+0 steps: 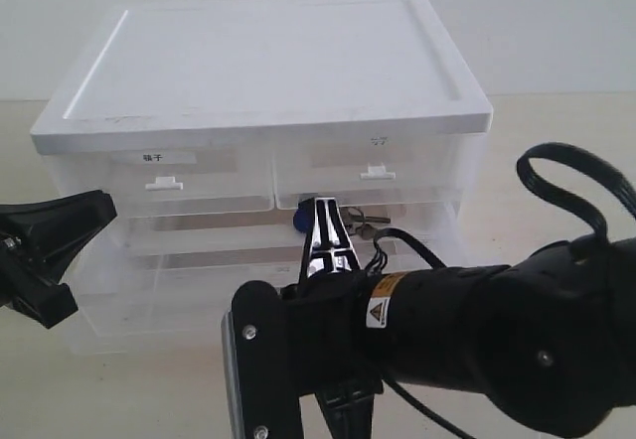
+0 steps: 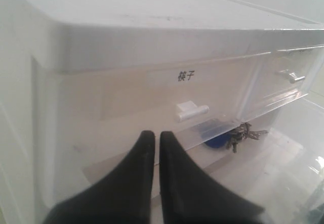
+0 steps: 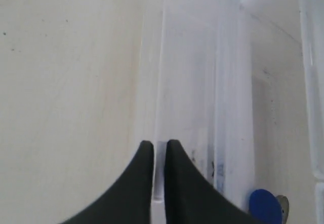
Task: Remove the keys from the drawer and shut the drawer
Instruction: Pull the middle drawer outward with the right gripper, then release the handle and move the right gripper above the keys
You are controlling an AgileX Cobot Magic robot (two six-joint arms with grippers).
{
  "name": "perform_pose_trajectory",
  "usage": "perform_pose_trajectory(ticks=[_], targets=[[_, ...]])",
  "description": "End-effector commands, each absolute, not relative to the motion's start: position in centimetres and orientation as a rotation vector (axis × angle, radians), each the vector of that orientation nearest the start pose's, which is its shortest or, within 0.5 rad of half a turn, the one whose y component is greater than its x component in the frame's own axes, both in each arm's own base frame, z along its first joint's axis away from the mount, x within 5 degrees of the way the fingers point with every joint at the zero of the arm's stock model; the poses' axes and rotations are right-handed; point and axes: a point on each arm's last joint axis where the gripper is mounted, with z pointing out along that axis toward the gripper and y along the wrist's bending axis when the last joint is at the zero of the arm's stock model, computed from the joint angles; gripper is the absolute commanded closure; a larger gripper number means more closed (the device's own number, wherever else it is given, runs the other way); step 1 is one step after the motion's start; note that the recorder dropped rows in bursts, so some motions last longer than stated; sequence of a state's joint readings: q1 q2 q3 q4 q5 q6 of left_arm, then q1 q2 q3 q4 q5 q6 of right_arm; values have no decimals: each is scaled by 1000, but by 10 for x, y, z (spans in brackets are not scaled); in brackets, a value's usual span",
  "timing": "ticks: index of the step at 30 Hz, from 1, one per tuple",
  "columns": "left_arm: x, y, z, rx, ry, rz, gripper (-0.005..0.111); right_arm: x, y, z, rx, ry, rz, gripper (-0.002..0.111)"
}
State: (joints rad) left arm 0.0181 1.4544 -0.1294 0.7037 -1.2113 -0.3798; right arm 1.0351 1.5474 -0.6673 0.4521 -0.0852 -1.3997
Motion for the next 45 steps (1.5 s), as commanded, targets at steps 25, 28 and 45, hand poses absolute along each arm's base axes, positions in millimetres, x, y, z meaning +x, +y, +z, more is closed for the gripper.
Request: perform_pose_trajectory(ticks=[25, 28, 45], targets=[[183, -52, 170, 395, 1651, -602, 102, 111, 225, 251, -1554, 1562, 424, 65], [182, -52, 169, 401, 1651, -605, 102, 142, 221, 259, -1441, 1776, 427, 65], [183, -53, 170, 421, 1645, -611, 102, 159, 246, 237, -1911, 1757, 135, 65]])
